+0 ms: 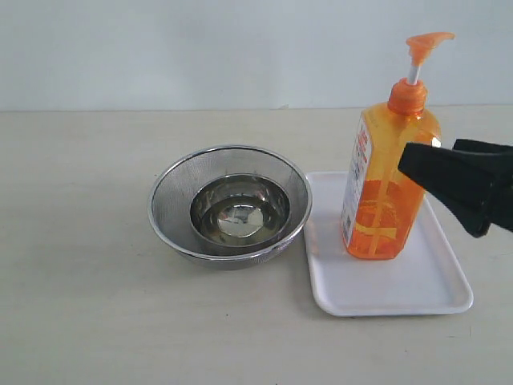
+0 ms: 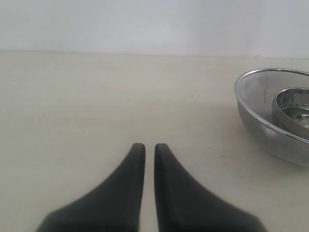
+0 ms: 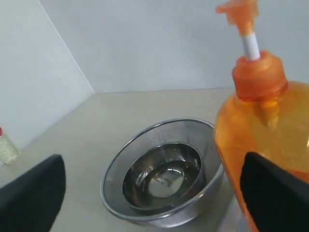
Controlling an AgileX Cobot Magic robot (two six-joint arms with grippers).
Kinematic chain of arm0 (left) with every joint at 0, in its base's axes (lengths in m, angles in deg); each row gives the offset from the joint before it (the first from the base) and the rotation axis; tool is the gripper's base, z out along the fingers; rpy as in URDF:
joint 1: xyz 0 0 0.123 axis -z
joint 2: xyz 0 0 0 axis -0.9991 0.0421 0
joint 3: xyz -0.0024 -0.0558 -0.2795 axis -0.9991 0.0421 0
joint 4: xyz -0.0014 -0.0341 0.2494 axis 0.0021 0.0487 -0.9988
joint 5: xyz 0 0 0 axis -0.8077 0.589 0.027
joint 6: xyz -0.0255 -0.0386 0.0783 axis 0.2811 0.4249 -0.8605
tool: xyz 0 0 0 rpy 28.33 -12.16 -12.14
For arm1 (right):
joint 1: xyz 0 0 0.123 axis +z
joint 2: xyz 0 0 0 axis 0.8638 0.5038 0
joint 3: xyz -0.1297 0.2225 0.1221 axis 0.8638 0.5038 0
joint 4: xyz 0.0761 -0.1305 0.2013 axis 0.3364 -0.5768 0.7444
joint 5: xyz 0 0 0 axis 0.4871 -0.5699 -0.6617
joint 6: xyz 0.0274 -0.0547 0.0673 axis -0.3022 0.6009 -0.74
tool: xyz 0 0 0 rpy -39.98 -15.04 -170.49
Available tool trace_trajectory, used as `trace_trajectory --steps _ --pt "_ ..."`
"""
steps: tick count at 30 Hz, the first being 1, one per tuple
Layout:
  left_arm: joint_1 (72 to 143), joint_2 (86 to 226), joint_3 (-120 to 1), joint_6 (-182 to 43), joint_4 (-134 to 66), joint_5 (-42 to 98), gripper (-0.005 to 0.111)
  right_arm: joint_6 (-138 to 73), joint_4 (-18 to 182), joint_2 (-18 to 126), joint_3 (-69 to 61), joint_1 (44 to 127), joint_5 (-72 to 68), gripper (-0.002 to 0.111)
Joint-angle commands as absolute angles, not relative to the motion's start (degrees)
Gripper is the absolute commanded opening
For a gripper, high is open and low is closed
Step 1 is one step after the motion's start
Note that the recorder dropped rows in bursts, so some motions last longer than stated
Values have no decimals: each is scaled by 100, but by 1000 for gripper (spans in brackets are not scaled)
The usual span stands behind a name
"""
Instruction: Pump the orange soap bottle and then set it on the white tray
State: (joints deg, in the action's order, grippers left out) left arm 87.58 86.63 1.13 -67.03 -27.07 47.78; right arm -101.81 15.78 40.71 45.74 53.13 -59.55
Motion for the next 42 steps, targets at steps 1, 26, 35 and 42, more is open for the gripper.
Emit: trace_trajectory --steps 1,26,35,42 --pt "8756 8648 132 -6688 -2665 4768 7 -9779 1885 4021 4953 5291 -6179 88" --pt "8756 8648 132 -6688 -2665 4768 7 -9767 1730 4021 5601 5291 -7020 88" --pt "8756 8648 132 -6688 -2665 4768 7 -9777 1728 4021 5601 5291 -7020 88" --pt "8756 8648 132 -6688 -2665 4768 7 -9777 1728 4021 5601 5291 -7020 88"
